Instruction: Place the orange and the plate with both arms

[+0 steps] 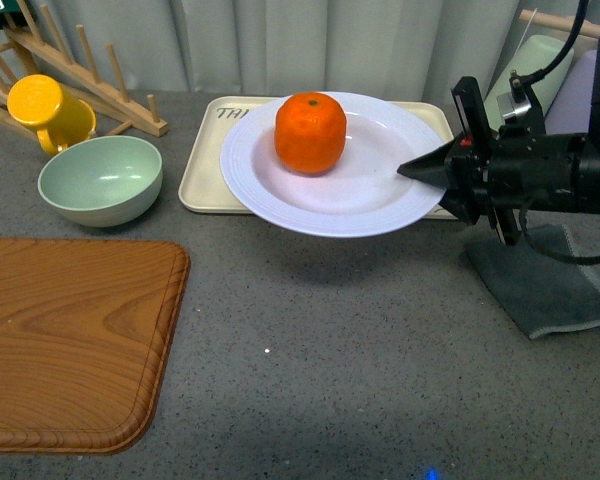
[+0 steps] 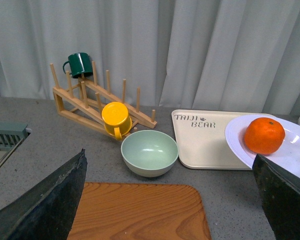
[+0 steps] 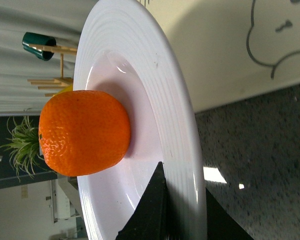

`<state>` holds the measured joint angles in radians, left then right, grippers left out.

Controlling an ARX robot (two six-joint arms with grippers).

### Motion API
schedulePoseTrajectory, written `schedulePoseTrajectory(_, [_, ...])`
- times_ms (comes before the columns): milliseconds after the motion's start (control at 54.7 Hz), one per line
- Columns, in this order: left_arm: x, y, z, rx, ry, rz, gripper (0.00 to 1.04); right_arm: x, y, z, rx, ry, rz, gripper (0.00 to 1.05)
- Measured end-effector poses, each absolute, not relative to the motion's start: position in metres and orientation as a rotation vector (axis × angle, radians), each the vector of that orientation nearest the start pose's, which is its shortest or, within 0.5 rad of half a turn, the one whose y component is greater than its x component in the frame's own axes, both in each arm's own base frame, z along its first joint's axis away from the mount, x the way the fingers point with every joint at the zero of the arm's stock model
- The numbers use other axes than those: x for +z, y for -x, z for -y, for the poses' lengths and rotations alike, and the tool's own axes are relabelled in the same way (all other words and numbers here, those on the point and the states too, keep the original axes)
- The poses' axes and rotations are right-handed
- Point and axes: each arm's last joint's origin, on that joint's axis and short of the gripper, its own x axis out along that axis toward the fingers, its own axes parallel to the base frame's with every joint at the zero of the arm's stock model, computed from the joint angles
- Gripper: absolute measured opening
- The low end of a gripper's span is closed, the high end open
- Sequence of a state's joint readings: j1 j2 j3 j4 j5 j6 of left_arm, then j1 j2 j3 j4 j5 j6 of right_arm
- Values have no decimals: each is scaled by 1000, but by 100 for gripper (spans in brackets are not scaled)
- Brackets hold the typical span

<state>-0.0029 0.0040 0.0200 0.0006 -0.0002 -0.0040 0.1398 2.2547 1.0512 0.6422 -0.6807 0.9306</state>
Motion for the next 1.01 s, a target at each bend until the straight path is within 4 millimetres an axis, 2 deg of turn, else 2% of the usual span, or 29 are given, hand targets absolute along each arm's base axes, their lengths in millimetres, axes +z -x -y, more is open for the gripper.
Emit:
schedulePoseTrajectory(311, [170, -97, 0, -3, 4, 17, 98, 43, -456, -91, 474, -1004, -909, 4])
schedulePoseTrajectory(604, [170, -97, 0, -3, 4, 17, 98, 34, -503, -117, 462, -993, -934, 4])
schedulePoseTrajectory(750, [170, -97, 0, -3, 4, 17, 98, 27, -514, -126, 426, -972, -960, 4])
schedulePoseTrajectory(951, [170, -97, 0, -3, 4, 17, 98, 20, -515, -127, 395, -941, -994, 4])
schedulePoseTrajectory(1006, [170, -97, 0, -3, 4, 17, 98, 19, -515, -126, 396, -934, -996, 10])
